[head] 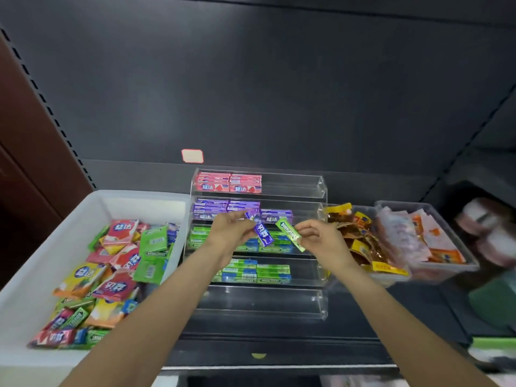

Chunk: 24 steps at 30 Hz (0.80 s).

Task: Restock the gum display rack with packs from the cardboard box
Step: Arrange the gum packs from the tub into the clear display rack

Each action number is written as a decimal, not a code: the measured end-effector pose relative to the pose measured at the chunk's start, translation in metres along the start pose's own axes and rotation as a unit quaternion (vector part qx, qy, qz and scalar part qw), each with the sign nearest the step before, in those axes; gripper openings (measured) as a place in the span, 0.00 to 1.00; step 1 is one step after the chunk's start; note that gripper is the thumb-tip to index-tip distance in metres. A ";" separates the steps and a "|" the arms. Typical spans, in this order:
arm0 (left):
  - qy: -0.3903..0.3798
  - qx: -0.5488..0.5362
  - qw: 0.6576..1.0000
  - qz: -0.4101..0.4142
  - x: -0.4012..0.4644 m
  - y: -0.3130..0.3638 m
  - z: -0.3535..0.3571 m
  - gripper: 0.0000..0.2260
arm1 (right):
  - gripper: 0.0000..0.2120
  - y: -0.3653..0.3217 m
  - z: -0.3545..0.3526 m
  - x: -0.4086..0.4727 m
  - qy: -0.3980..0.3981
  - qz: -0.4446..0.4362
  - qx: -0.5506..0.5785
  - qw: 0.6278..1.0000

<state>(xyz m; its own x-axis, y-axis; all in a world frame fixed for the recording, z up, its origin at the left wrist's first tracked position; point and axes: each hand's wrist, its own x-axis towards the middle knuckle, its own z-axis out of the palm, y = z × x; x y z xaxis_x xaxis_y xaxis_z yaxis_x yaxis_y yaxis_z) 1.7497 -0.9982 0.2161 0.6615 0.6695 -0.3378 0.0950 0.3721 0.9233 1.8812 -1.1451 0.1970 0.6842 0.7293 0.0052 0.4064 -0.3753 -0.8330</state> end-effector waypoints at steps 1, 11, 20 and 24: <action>0.003 0.008 1.000 0.002 0.001 -0.004 -0.001 0.05 | 0.12 0.005 0.002 -0.002 -0.003 -0.005 -0.029 1.000; 0.005 0.067 0.997 0.043 0.002 -0.033 -0.015 0.05 | 0.13 0.051 0.029 -0.021 0.024 -0.059 -0.250 0.966; -0.090 0.440 0.879 0.163 0.004 -0.065 -0.025 0.05 | 0.15 0.049 0.039 -0.026 0.052 -0.066 -0.300 0.950; -0.142 0.617 0.744 0.215 0.003 -0.078 -0.026 0.10 | 0.14 0.050 0.040 -0.028 0.052 -0.068 -0.292 0.953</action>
<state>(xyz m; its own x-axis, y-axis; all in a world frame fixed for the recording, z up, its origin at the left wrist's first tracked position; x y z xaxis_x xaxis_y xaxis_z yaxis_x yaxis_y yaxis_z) 1.7250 -1.0092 0.1381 0.9421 0.3275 -0.0723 0.3229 -0.8275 0.4594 1.8581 -1.1613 0.1333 0.6456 0.7442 0.1715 0.7421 -0.5583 -0.3708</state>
